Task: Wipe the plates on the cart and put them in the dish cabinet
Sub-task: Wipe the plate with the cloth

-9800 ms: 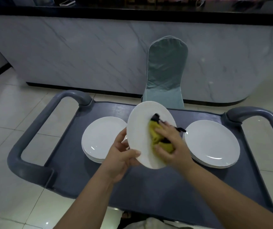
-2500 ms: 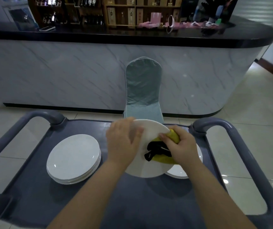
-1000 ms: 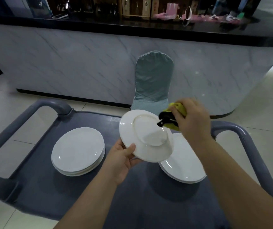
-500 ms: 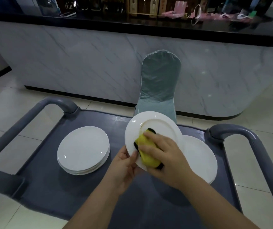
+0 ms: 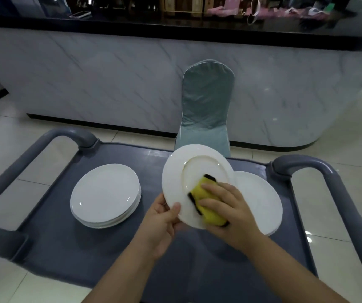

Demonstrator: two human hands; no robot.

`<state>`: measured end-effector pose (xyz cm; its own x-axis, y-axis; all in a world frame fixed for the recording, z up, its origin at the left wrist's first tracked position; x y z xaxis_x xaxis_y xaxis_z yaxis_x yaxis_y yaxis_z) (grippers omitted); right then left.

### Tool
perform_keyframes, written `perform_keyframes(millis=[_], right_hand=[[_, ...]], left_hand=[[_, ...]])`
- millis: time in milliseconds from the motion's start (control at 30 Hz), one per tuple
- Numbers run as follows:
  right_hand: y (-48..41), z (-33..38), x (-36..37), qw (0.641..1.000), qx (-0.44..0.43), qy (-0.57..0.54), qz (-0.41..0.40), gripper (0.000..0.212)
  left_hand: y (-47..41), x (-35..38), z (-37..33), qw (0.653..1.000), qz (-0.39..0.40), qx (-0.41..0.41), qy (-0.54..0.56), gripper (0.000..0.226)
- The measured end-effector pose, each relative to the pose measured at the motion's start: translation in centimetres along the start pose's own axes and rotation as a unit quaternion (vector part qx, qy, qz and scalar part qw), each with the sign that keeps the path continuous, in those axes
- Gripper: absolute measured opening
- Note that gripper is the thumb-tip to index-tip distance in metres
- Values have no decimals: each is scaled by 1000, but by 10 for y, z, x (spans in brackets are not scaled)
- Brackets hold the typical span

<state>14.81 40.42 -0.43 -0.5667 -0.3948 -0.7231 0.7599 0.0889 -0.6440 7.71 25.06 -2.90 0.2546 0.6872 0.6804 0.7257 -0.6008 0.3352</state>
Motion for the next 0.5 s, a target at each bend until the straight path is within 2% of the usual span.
perform_keyframes(millis=[100,167,200,267,333,367,433,500], right_hand=[[9,-47,-16,984,150,3,-93,36],[-18,-51,-15,968,212,9,-130,39],[-32,-37,-11,972,200,0,-123,39],[-39,-4,5,992,99,-18,-71,37],[-13,13,13,1000,3,-27,-10,36],[3,10,12,1000,-13,-26,10,34],[23,-14,2,1000,23,-19,-5,30],[18,-38,-8,986,143,-28,-79,32]], left_hand=[[6,2,7,999,5,-2,-51,40],[7,9,8,997,15,7,-80,43],[7,11,6,997,12,14,-81,44],[6,7,-3,998,-4,29,-60,40],[7,-1,-12,998,-16,39,-40,39],[8,-6,-15,998,-18,41,-33,39],[12,-8,-14,999,-14,39,-33,38],[16,-2,-6,998,-1,32,-53,38]])
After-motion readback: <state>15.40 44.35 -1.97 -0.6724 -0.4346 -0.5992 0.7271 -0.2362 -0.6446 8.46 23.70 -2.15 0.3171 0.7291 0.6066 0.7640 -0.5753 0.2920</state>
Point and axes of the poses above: each hand's wrist, its own y-axis away from the middle knuckle, its own x-axis out of the palm, z = x × y, the point moved 5 cm from there along -y, towards the middle knuckle, and after that the axes turned 6 degrees about y, right-handed, at the moved point
